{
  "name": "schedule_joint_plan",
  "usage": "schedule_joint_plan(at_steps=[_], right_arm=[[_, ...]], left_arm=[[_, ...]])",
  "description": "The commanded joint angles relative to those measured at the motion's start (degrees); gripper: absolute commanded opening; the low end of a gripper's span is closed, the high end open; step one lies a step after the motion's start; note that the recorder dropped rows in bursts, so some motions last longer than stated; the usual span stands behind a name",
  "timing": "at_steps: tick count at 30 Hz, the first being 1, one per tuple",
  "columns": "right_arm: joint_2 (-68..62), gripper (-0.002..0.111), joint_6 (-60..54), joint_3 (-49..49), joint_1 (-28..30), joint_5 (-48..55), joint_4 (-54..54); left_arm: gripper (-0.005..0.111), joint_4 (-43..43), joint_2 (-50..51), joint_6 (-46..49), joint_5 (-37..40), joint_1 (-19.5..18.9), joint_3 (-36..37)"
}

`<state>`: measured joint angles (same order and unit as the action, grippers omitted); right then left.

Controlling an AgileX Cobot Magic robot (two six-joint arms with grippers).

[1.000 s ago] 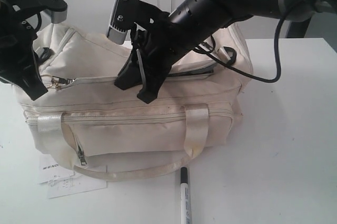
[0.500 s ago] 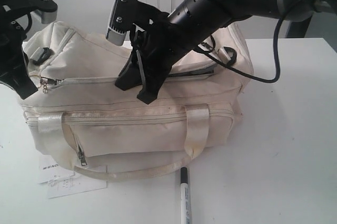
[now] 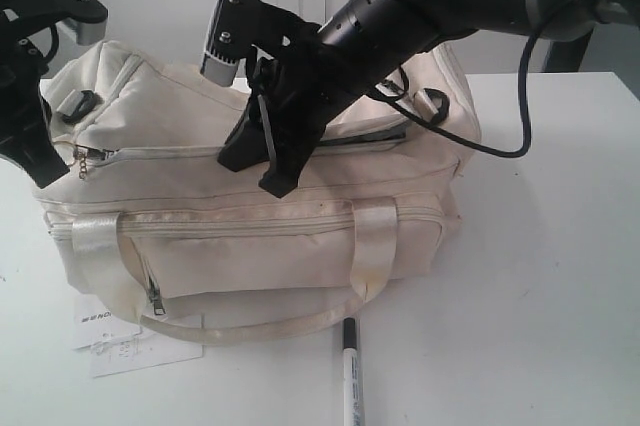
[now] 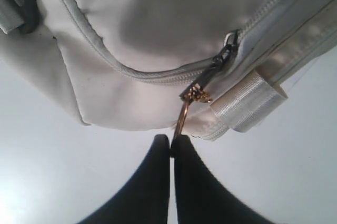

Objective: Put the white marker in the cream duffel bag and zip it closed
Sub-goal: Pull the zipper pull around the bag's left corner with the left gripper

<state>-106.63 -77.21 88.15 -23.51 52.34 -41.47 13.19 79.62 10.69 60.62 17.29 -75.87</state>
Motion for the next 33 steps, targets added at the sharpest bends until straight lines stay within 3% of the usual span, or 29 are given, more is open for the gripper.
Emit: schedule_joint_plan(at_steps=[1, 10, 33], right_arm=[[0.59, 0.000, 0.52, -0.20, 1.23, 0.28, 5.72], [0.59, 0.000, 0.52, -0.20, 1.23, 0.28, 5.72], [1.07, 0.000, 1.22, -0.20, 1.33, -1.17, 9.19]], left_arm=[[0.000, 8.54, -0.93, -0.81, 5.24, -1.24, 0.44], [0.000, 6.52, -0.93, -0.43, 4.87, -5.90, 0.44], [0.000, 4.85, -0.93, 2.16, 4.44, -8.10, 0.44]])
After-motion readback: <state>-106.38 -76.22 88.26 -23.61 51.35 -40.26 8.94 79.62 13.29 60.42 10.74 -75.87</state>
